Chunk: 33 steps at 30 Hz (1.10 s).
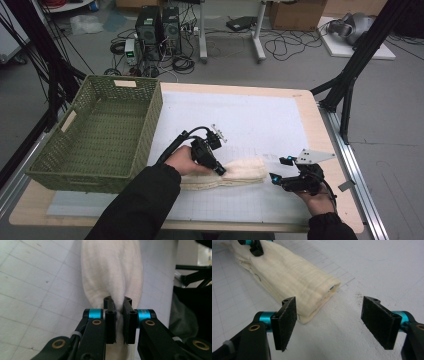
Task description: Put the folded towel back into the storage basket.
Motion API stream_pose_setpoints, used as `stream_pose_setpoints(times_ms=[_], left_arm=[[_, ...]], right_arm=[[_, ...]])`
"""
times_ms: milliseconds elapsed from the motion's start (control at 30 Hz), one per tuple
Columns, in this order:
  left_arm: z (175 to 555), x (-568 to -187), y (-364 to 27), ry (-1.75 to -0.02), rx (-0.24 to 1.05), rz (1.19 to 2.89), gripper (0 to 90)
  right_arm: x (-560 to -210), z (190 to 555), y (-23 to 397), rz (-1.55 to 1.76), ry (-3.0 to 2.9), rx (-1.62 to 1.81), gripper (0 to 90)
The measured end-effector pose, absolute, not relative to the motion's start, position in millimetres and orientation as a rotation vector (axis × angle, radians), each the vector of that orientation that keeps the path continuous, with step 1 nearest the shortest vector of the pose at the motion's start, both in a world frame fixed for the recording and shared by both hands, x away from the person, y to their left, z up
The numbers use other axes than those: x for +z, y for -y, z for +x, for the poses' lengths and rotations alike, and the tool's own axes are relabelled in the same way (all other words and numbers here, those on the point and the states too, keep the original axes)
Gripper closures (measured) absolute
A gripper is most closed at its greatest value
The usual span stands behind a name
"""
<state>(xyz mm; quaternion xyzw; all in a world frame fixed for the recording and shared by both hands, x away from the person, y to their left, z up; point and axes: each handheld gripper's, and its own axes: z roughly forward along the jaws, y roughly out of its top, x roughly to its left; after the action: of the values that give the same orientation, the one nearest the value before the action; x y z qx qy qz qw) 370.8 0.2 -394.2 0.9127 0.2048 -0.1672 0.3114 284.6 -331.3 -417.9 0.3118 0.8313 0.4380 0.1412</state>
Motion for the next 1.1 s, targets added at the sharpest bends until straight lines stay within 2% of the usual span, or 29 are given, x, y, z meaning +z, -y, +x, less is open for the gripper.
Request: stream_pose_setpoints(times_ms=[167, 733, 1100], left_arm=[[373, -384, -10, -0.567, -0.467, 2.35, 83.1], [366, -357, -32, -0.59, -0.559, 2.204, 83.0], [365, -342, -52, -0.629, -0.557, 2.117, 83.0]], right_arm=[[-418, 286, 335, 0.937, -2.381, 1.296, 21.7], [-418, 286, 336, 0.932, -2.372, 1.295, 20.7], [-418, 287, 336, 0.929, -2.368, 1.295, 19.6]])
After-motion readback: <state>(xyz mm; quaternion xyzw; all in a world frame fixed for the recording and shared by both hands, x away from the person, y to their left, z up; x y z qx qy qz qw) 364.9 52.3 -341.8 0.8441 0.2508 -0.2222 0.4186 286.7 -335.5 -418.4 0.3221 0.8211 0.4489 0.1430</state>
